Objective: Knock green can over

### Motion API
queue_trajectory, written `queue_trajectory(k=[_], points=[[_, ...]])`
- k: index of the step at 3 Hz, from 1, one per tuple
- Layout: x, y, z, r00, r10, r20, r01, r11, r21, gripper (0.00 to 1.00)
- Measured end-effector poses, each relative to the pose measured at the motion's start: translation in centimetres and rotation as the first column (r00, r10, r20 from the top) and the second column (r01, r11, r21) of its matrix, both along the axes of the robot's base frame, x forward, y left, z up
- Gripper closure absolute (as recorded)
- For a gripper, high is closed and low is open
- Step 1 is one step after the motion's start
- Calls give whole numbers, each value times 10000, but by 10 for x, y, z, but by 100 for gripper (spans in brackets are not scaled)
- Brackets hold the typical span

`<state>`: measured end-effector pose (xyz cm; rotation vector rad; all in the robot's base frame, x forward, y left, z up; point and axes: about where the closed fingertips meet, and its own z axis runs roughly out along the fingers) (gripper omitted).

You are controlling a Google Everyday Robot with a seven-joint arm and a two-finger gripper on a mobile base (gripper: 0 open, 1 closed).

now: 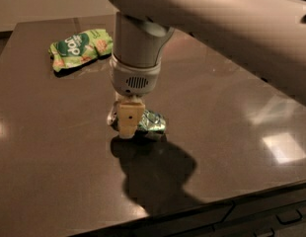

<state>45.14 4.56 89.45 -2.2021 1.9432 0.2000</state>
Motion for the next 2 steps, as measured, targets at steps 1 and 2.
queue_trajectory(k=[1,2], points=[[-2,1,-6,9999,74,-99,-75,9999,-148,0],[-2,1,-6,9999,77,-102,-79,9998,-155,0]])
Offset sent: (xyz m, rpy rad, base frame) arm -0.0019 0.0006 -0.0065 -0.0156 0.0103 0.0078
